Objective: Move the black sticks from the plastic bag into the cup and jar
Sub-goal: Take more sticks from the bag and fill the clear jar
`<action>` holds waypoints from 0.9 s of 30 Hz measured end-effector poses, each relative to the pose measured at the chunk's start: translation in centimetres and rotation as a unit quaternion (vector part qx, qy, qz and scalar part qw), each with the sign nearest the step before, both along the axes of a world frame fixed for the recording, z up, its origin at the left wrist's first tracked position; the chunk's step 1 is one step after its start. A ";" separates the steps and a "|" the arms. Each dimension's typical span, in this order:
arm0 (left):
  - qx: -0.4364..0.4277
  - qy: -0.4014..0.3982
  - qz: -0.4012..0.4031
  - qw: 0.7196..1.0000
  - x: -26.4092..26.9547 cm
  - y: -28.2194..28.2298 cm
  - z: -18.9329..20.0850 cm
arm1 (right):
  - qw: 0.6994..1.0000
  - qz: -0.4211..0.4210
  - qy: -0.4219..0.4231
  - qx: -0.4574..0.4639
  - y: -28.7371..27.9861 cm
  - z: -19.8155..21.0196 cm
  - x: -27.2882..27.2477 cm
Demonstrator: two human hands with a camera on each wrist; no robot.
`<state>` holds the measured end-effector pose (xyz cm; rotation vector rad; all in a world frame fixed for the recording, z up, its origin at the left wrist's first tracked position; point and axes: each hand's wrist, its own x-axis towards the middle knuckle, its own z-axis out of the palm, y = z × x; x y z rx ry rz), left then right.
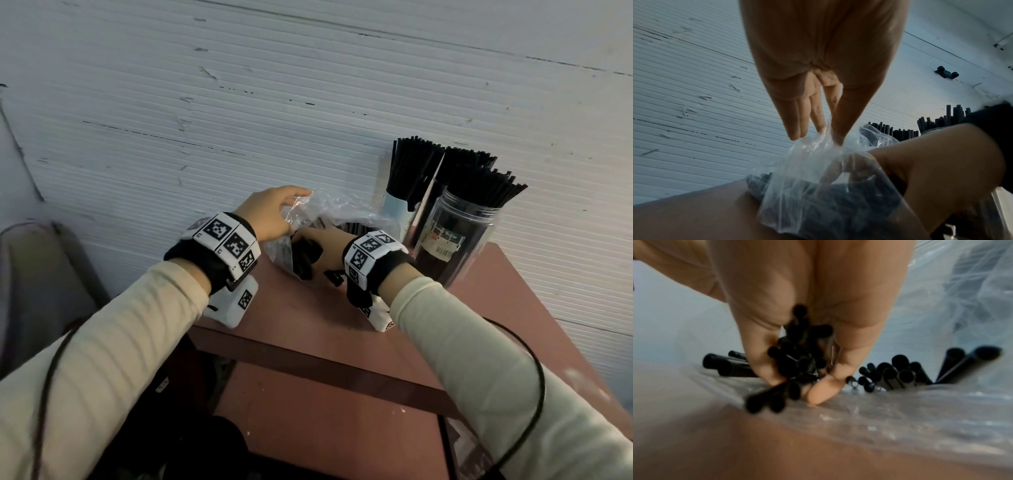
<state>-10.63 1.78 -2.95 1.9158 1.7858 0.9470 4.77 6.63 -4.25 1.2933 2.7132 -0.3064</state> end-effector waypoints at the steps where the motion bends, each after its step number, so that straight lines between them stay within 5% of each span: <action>1: -0.009 0.001 -0.002 1.000 -0.2 0.0 0.0 | 1.000 0.001 -0.003 0.007 0.1 -0.1 0.0; 14: 0.002 0.037 -0.006 0.999 -0.2 -0.5 0.3 | 0.990 -0.028 0.134 -0.031 -1.1 2.5 4.8; 19: 0.071 0.106 -0.007 0.992 0.6 -1.1 0.8 | 0.986 -0.011 0.148 -0.073 -2.4 4.8 9.0; 27: 0.071 0.171 -0.202 0.962 8.8 -3.4 1.7 | 0.987 0.037 0.115 -0.104 -6.5 7.8 13.5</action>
